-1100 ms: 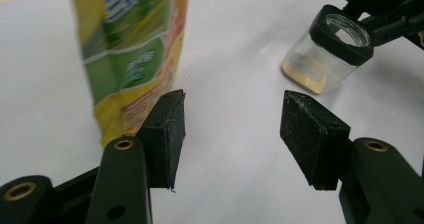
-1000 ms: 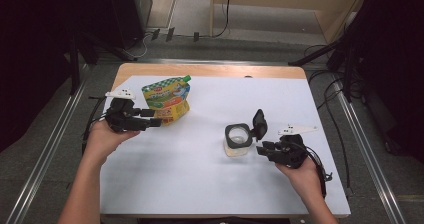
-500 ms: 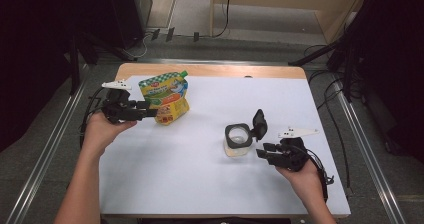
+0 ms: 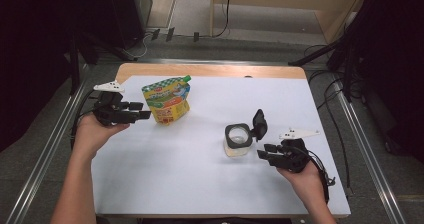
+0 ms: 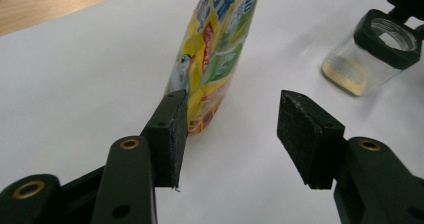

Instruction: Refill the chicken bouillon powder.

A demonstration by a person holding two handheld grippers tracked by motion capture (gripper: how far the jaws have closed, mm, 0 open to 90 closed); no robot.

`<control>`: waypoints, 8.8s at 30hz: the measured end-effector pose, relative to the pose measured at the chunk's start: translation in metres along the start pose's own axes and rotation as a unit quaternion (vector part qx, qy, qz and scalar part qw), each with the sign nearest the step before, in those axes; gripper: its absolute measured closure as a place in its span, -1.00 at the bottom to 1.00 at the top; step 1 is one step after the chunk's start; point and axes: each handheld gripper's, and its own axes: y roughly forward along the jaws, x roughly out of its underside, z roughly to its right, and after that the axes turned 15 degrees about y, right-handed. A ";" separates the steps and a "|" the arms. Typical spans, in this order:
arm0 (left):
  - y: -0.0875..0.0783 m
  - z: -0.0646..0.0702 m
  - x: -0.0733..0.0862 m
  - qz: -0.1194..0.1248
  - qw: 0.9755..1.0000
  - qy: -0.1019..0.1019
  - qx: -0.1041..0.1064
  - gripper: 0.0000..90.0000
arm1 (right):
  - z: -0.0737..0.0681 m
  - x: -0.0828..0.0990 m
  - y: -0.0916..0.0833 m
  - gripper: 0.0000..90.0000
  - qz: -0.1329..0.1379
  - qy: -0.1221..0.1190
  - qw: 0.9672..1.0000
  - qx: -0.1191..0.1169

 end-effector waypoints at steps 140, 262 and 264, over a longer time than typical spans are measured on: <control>0.021 0.119 -0.078 0.022 0.987 -0.025 0.159 0.89 | -0.133 0.018 0.111 0.44 0.005 -0.178 0.979 -0.100; 0.069 0.145 -0.101 -0.075 0.986 -0.062 0.132 0.54 | -0.163 0.011 0.086 0.44 -0.036 -0.073 0.976 -0.201; 0.069 0.146 -0.104 -0.080 0.987 -0.057 0.128 0.64 | -0.165 0.010 0.086 0.42 -0.038 -0.084 0.977 -0.194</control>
